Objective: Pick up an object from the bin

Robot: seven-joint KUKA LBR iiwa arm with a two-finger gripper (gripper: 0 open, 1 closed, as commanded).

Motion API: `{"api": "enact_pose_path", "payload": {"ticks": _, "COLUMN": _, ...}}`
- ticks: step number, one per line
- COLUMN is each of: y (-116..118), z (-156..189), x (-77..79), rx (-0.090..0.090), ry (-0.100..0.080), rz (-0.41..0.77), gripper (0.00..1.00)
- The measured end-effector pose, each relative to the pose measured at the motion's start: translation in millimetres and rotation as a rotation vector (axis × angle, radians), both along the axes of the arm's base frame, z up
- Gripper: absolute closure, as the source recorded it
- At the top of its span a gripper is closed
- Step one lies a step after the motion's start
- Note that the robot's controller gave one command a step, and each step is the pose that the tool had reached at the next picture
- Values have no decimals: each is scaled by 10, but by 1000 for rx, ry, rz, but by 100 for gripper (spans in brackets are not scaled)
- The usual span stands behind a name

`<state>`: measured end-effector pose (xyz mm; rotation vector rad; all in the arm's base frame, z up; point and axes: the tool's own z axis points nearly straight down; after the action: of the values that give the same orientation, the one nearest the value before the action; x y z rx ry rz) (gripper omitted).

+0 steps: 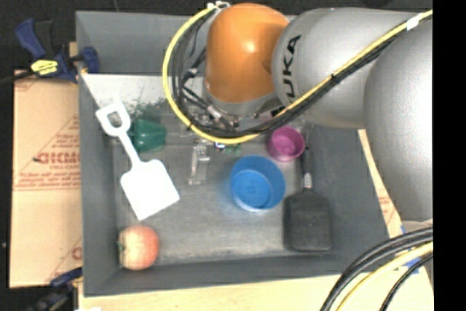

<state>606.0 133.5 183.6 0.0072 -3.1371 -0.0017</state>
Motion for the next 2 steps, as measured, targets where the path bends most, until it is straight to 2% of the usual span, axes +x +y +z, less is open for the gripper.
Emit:
{"api": "enact_pose_path", "payload": {"ticks": 1, "y": -6, "z": 53, "x": 16, "rx": 1, "ry": -8, "rz": -5, "gripper": 0}}
{"api": "enact_pose_path", "payload": {"ticks": 2, "y": 295, "z": -789, "x": -181, "rx": 1, "ry": -11, "rz": 701, "gripper": 0}}
